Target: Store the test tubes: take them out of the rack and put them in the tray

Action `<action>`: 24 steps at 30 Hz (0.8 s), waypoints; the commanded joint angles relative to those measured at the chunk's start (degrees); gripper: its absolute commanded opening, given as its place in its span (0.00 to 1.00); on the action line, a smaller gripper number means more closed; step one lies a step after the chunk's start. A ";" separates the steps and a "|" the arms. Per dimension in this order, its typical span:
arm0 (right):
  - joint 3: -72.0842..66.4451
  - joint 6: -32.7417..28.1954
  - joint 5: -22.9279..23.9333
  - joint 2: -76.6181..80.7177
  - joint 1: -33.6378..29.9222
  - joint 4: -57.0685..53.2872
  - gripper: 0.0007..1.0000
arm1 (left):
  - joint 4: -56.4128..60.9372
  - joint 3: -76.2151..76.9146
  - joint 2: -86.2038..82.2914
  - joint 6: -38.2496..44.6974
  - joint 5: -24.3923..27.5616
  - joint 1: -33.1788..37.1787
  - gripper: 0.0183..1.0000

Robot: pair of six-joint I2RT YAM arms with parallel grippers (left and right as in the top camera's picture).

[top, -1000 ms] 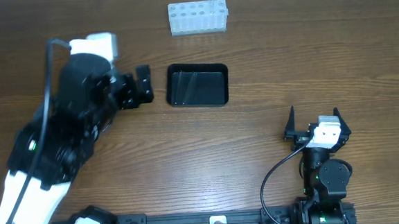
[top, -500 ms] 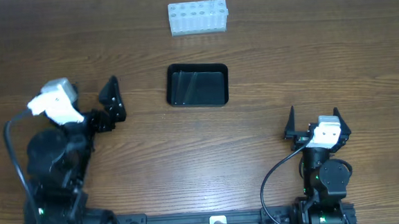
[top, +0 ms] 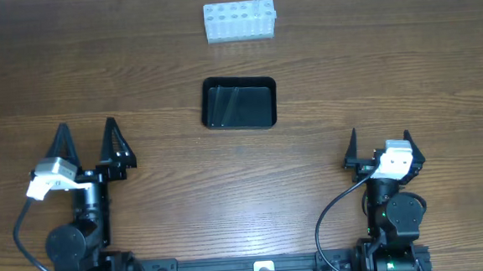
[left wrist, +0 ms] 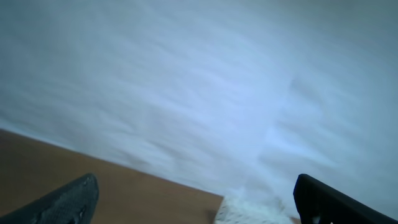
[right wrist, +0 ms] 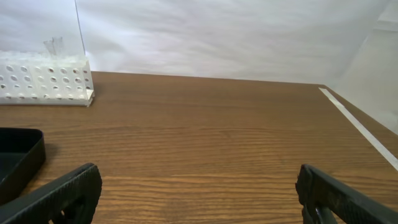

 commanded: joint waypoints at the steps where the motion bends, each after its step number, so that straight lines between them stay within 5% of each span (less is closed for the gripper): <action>1: -0.31 0.17 -0.31 -0.42 0.31 -0.22 0.99 | 0.66 -3.87 -3.50 1.40 1.09 2.03 1.00; 24: -0.31 0.17 -0.31 -0.42 0.31 -0.22 0.99 | -20.83 -7.80 -11.41 7.13 1.31 4.37 1.00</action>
